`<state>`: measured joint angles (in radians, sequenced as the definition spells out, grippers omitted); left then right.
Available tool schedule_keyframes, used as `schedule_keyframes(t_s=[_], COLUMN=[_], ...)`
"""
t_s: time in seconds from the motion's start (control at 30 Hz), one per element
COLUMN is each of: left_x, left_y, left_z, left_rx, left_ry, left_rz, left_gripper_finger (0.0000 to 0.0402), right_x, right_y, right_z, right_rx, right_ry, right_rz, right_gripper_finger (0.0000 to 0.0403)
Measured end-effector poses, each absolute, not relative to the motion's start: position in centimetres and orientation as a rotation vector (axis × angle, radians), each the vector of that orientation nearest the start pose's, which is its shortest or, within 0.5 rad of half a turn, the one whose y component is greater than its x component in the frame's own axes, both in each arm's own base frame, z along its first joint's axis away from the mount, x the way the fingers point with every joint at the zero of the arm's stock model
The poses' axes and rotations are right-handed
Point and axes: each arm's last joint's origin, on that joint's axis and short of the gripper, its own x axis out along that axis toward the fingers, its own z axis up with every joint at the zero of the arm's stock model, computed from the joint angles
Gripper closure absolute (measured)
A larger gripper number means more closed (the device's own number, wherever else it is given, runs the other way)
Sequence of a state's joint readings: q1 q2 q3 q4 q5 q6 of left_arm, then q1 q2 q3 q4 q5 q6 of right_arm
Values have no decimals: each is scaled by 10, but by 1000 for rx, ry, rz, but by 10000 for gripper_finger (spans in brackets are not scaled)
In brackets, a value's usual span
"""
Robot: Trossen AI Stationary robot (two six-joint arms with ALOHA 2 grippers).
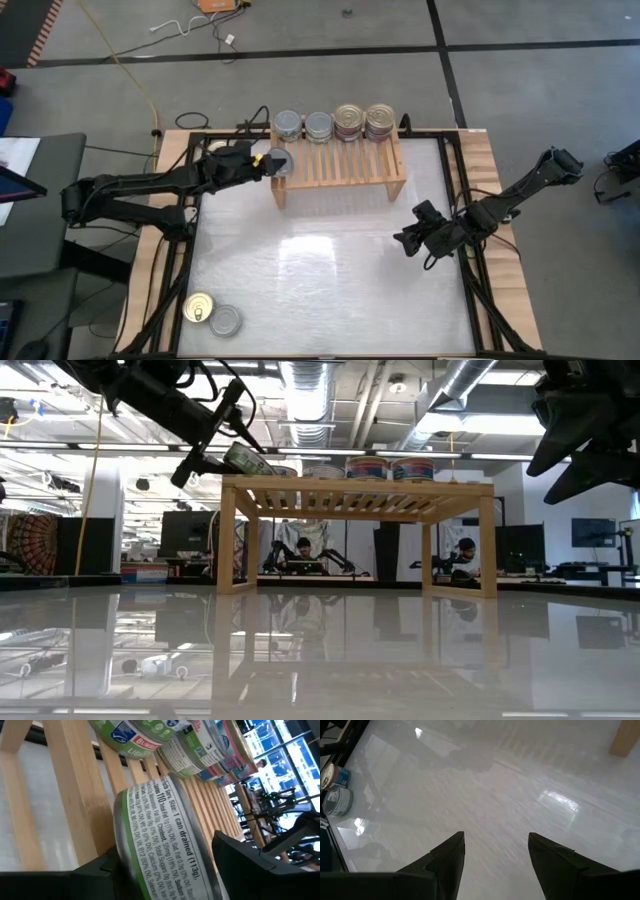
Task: Stack canned seafood by type on shelf
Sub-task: Put the green tuna can on the shelf
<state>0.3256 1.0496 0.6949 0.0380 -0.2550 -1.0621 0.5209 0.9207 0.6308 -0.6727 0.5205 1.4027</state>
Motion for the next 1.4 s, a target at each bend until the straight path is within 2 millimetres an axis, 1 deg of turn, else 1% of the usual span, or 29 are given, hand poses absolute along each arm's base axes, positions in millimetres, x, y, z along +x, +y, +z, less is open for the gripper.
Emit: schedule_keyframes(t_s=[0.6,1.1,1.23,1.4], left_x=[216,215,215,215], left_y=[81,81,81,81], left_z=[273,273,272,272], left_rx=[-1105,-1089,-1091,-1093], left_ry=[-39,-37,-37,-39], left_rz=[696,716,720,721], left_gripper_finger=[171,172,198,261], right_x=[150,151,151,152], right_y=[70,70,70,70], right_z=[225,225,226,226], right_rx=[842,852,854,857], right_ry=[652,645,643,640], right_rz=[-551,-546,-545,-542], right_gripper_finger=[159,159,159,159])
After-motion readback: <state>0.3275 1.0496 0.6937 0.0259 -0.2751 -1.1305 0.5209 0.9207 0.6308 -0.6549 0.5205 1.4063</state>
